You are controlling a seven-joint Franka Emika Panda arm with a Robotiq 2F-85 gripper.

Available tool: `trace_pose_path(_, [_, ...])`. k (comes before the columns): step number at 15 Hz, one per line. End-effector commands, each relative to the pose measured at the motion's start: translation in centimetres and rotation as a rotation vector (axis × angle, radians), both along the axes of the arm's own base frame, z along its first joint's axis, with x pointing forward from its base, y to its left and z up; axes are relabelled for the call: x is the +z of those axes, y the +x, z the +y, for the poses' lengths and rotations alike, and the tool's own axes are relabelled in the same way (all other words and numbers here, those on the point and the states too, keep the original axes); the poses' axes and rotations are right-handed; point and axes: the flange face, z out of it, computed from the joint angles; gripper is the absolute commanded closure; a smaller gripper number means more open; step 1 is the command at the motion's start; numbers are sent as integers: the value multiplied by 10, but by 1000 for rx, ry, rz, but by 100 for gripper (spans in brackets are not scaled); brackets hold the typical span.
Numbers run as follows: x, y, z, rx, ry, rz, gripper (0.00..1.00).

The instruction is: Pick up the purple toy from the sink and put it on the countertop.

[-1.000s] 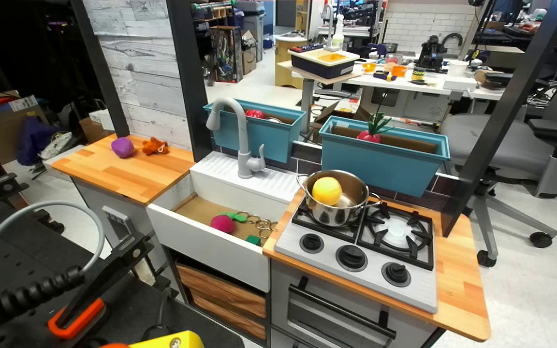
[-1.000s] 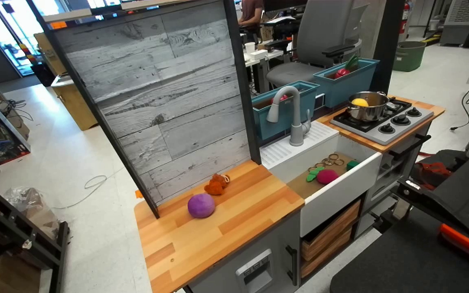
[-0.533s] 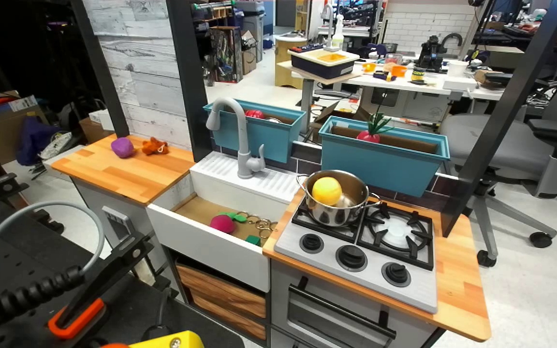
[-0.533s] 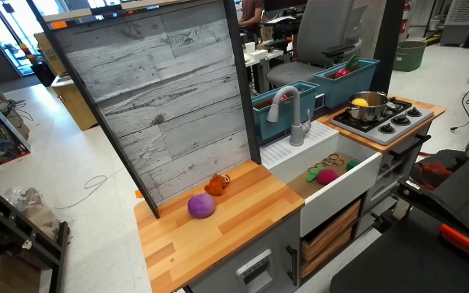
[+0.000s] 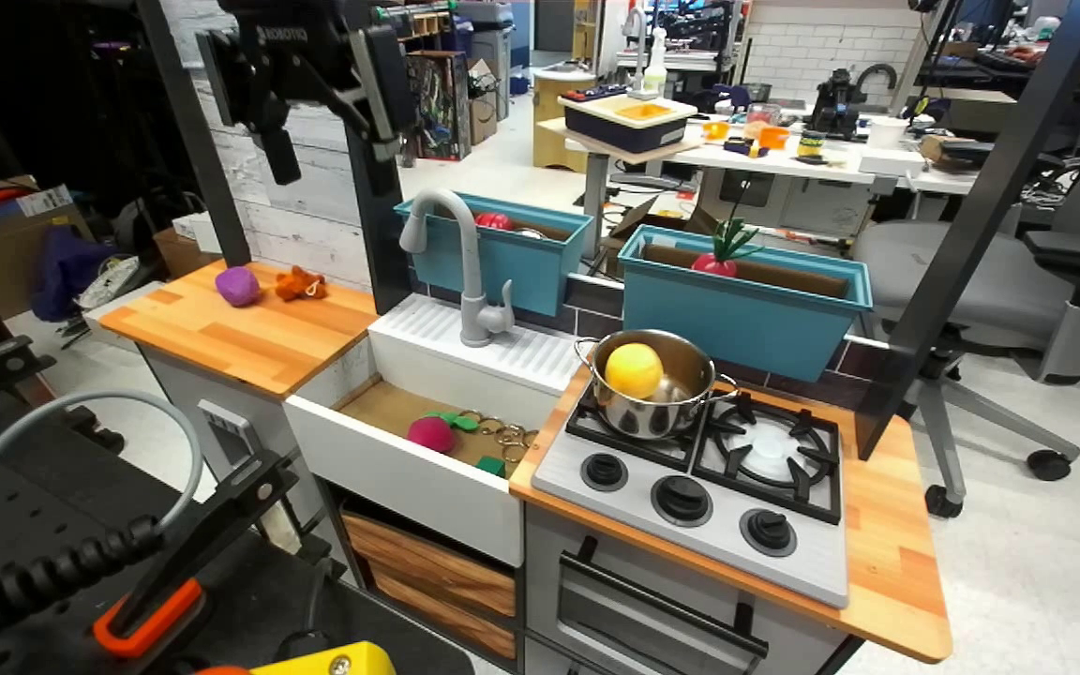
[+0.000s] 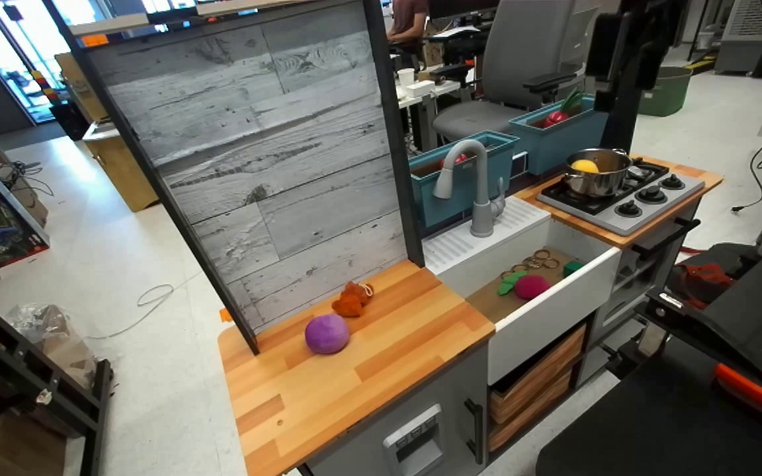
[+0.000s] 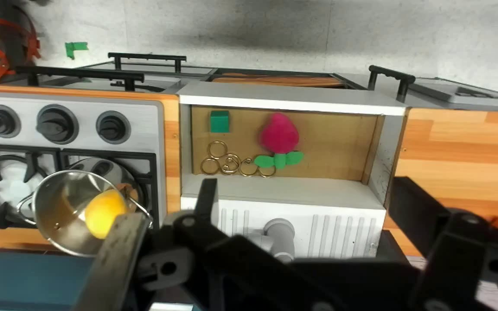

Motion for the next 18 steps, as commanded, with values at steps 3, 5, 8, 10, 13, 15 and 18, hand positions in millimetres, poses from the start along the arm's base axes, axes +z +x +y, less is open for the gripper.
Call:
trace_pose_path(3, [-80, 59, -3, -173, 132, 28, 0])
trace_pose_path(5, [-112, 69, -5, -236, 155, 55, 0])
trace_pose_path(8, [-159, 82, -9, -309, 174, 75, 0])
trace_pose_path(10, [-187, 92, -11, -343, 177, 76, 0])
trace_pose_path(13, [-225, 106, -13, -372, 166, 91, 0])
trace_pose_path(15, [-246, 116, -13, -377, 160, 96, 0])
trace_pose_path(18, [-276, 127, -14, -391, 162, 103, 0])
